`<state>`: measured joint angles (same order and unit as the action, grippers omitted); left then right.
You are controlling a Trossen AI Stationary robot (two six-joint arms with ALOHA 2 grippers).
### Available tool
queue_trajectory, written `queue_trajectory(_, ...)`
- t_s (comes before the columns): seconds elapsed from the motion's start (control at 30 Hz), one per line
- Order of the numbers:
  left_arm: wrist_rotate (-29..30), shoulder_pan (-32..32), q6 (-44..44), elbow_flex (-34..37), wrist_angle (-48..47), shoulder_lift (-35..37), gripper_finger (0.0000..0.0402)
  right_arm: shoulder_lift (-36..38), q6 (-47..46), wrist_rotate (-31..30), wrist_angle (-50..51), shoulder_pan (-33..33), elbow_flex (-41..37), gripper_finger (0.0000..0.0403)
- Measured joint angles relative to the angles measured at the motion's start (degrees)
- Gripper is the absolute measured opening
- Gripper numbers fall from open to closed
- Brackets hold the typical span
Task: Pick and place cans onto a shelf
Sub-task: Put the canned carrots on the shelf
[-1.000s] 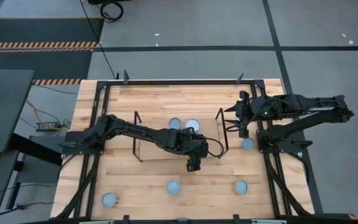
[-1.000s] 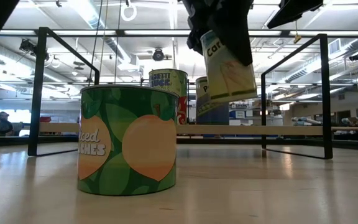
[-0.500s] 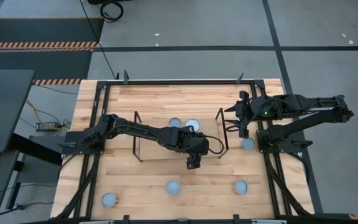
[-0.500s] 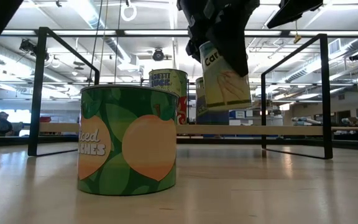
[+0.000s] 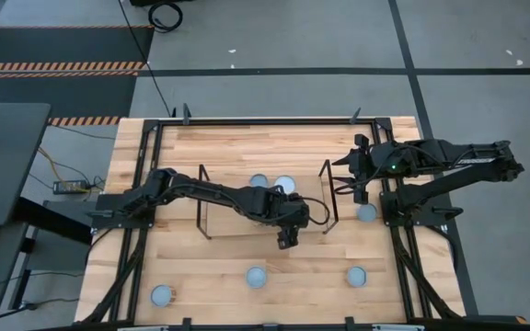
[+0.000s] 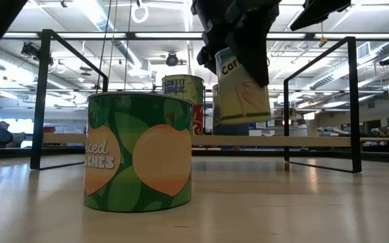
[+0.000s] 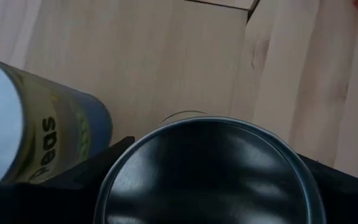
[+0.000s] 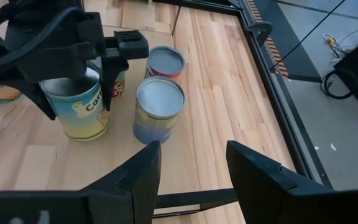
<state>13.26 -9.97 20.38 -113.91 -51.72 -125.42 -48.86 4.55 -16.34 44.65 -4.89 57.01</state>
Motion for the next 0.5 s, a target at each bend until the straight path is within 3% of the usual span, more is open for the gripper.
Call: queue_trajectory(0.5,-0.49,0.8,-0.02,0.0,-0.29,-0.27,0.0301,0.0,0.09,0.0,0.0,0.0,0.0,0.019)
